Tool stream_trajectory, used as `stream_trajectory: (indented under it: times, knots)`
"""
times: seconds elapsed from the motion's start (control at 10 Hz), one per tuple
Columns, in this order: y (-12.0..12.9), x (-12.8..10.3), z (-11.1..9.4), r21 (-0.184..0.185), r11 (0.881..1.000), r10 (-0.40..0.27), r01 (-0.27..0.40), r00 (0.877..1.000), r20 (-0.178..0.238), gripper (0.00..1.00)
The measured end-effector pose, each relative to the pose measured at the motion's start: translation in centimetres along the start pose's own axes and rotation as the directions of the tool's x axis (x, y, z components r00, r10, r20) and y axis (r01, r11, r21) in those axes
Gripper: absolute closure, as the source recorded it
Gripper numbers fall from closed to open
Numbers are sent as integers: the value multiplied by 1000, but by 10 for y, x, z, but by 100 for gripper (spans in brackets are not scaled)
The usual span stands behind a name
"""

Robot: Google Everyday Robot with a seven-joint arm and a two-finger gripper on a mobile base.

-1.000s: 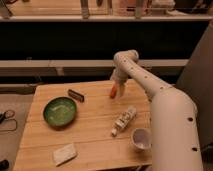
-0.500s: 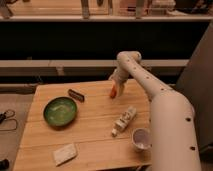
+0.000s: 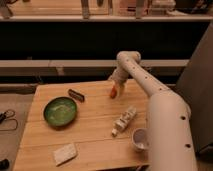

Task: Place the pepper in the ceramic bowl

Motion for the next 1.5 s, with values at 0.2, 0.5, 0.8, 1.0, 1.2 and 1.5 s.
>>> stream_trajectory:
  times: [0.2, 0.5, 0.8, 1.0, 1.2, 1.5]
  knots:
    - [7, 4, 0, -7, 1000, -7, 6, 1000, -20, 20]
    - [15, 6, 1, 22, 1000, 8, -7, 1000, -14, 20]
    - [20, 8, 3, 79, 996, 28, -30, 999, 32, 20]
    - [19, 11, 3, 110, 993, 34, -42, 997, 71, 20]
    - [11, 10, 4, 129, 991, 31, -44, 995, 99, 20]
    - [1, 7, 7, 132, 990, 26, -42, 992, 125, 20]
